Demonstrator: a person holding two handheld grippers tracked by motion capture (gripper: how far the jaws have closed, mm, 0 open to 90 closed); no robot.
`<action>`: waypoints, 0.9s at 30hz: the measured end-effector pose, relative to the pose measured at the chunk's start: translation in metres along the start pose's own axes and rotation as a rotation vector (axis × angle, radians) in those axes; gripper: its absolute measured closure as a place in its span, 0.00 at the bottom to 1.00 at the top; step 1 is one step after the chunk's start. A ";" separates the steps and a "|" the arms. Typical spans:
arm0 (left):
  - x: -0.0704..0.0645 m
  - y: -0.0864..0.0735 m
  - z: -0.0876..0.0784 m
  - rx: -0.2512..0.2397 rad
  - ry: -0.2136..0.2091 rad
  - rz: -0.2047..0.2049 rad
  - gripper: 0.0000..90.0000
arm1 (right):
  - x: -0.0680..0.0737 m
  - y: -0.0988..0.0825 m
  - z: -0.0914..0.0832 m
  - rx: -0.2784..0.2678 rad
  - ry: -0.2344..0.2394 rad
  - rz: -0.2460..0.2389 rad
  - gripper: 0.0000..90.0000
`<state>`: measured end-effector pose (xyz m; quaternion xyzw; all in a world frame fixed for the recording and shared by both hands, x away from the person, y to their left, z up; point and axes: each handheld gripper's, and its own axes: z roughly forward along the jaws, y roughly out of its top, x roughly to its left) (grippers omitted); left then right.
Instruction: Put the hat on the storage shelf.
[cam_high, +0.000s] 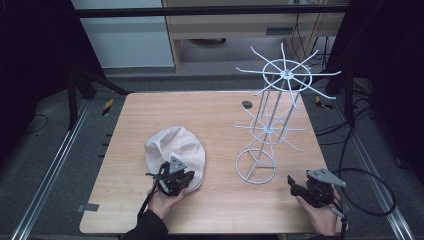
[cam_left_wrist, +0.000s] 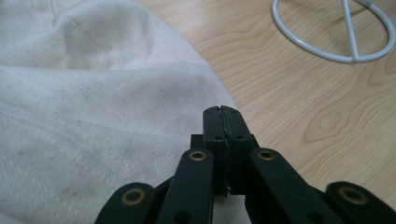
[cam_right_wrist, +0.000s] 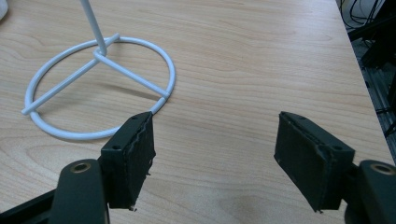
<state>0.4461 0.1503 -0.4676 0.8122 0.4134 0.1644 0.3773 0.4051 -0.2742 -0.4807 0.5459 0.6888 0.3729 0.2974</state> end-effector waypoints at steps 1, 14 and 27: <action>0.000 -0.001 -0.001 0.004 -0.001 0.002 1.00 | 0.000 0.000 0.000 -0.001 -0.001 -0.002 0.32; 0.011 -0.017 -0.025 0.029 -0.019 0.001 1.00 | -0.001 -0.001 -0.001 -0.003 -0.006 0.004 0.31; 0.033 -0.038 -0.054 0.035 0.018 -0.036 1.00 | -0.003 -0.001 -0.001 -0.003 -0.009 0.002 0.31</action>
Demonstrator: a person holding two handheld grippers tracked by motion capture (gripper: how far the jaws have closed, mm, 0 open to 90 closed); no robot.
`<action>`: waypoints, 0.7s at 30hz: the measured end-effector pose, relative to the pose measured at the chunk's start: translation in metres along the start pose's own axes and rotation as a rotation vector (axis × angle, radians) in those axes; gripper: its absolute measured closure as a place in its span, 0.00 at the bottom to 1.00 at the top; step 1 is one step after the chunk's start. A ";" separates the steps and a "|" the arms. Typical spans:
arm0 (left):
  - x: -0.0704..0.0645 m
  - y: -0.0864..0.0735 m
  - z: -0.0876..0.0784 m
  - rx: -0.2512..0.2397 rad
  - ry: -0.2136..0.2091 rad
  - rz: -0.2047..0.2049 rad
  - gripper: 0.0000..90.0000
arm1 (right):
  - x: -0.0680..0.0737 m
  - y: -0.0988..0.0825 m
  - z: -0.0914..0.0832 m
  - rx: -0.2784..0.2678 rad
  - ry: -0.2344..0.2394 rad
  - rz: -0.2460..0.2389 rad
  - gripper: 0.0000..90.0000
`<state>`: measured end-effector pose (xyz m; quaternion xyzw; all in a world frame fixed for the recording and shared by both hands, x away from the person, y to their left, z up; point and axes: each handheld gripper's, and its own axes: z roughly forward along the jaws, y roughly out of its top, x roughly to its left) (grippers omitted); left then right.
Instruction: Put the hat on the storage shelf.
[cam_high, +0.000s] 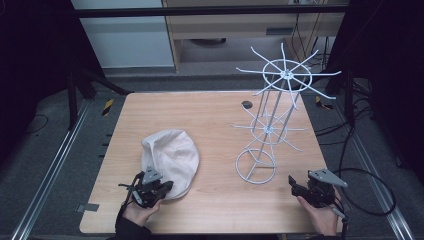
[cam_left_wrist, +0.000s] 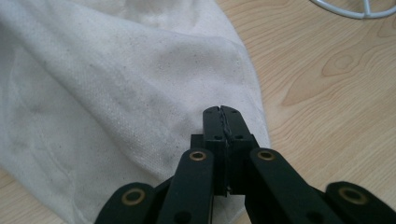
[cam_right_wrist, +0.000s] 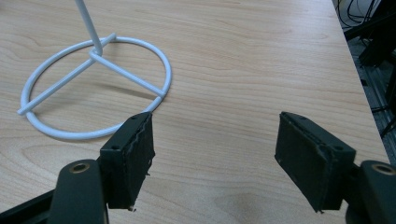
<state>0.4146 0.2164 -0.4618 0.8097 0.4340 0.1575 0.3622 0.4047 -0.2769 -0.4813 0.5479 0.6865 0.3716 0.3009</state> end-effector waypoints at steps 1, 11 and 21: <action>0.002 -0.001 -0.002 0.002 0.003 -0.002 1.00 | 0.000 0.000 0.000 0.000 0.001 0.000 0.31; 0.011 -0.008 -0.016 -0.013 0.022 -0.022 1.00 | 0.000 0.000 0.000 0.004 0.003 0.004 0.31; 0.011 0.016 -0.059 -0.181 0.108 -0.060 0.82 | -0.001 0.000 0.000 0.001 0.003 0.014 0.30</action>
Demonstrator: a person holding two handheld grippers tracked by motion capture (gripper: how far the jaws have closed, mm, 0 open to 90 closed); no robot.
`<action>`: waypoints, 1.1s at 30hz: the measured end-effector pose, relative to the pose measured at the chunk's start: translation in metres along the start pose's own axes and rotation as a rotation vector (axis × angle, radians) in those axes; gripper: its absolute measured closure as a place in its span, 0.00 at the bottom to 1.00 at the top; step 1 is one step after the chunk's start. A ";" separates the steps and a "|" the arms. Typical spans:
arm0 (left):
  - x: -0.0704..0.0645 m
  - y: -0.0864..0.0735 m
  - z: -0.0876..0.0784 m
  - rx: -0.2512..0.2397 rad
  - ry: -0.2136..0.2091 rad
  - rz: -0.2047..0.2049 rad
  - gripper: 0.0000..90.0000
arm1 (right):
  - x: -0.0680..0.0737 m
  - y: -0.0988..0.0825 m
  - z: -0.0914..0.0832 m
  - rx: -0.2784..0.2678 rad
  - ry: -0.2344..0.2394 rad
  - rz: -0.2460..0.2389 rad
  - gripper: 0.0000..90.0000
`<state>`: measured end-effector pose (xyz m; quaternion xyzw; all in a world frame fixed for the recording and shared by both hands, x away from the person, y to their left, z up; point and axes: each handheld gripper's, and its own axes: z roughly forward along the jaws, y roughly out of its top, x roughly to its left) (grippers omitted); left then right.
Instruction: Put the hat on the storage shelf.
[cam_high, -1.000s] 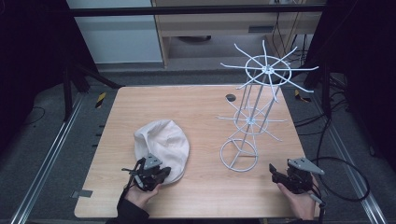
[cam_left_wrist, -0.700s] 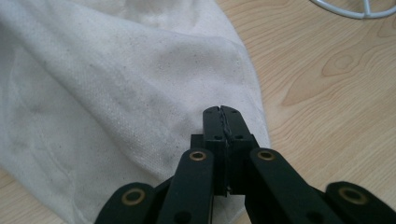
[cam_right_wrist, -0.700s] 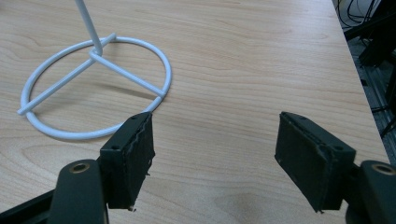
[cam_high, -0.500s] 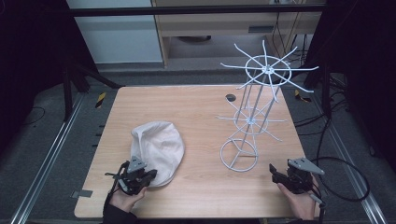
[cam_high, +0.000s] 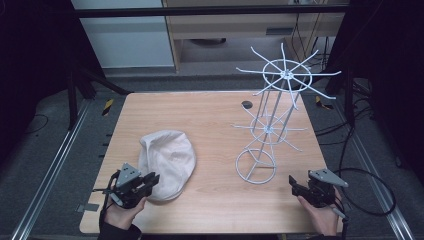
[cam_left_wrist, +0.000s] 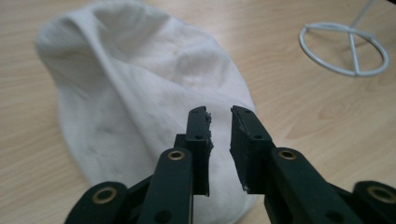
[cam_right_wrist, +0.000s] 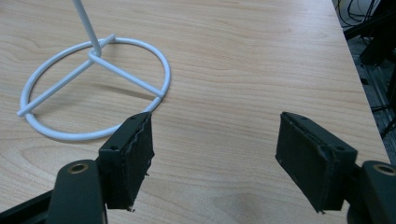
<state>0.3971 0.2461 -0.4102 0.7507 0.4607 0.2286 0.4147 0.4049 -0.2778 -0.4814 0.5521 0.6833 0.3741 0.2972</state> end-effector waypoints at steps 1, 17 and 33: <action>0.002 0.003 -0.001 -0.006 0.007 -0.008 0.80 | 0.000 0.000 0.000 0.001 0.002 0.001 0.30; 0.037 0.034 0.007 -0.012 0.095 -0.103 0.54 | 0.002 -0.001 0.004 0.016 0.008 -0.001 0.29; 0.046 0.017 0.054 0.128 0.122 -0.102 0.54 | 0.003 -0.002 0.006 0.028 0.022 0.003 0.29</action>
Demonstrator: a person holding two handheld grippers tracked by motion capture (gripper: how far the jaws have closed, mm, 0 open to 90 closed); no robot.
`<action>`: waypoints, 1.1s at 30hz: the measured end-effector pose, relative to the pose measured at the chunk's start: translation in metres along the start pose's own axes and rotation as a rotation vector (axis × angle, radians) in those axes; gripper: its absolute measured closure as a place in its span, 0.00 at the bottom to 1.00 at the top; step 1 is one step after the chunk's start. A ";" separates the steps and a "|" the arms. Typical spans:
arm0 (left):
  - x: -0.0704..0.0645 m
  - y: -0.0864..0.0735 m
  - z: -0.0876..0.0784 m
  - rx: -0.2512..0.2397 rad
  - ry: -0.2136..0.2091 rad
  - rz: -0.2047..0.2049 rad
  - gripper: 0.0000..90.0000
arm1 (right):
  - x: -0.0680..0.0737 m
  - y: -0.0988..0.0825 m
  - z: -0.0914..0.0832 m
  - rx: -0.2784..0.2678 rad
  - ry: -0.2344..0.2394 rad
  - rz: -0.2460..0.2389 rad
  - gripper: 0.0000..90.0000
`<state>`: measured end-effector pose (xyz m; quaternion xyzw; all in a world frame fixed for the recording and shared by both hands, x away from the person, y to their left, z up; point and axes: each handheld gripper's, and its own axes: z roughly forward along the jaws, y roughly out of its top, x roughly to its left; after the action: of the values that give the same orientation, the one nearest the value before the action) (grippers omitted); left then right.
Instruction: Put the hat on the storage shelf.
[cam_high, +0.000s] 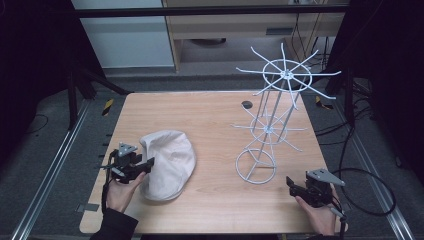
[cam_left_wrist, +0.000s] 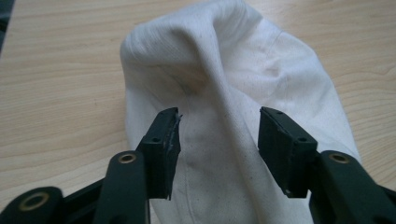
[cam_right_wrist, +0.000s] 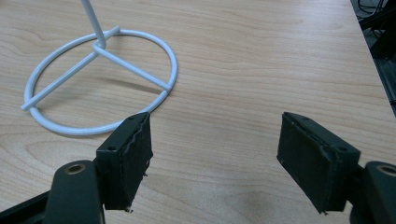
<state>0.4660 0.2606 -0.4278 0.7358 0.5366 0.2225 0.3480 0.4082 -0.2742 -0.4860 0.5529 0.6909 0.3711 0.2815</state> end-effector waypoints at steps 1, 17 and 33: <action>0.000 0.000 0.001 0.004 -0.003 -0.001 0.55 | 0.000 0.000 0.000 0.002 0.001 0.000 0.29; -0.005 -0.001 0.016 0.027 -0.036 -0.030 0.91 | 0.002 0.001 0.003 0.005 0.005 -0.008 0.28; -0.005 0.004 -0.018 -0.136 -0.100 -0.032 0.98 | -0.001 0.000 0.001 0.005 0.012 -0.003 0.29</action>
<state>0.4541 0.2596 -0.4122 0.7121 0.5137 0.2161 0.4270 0.4095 -0.2746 -0.4865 0.5503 0.6943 0.3726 0.2764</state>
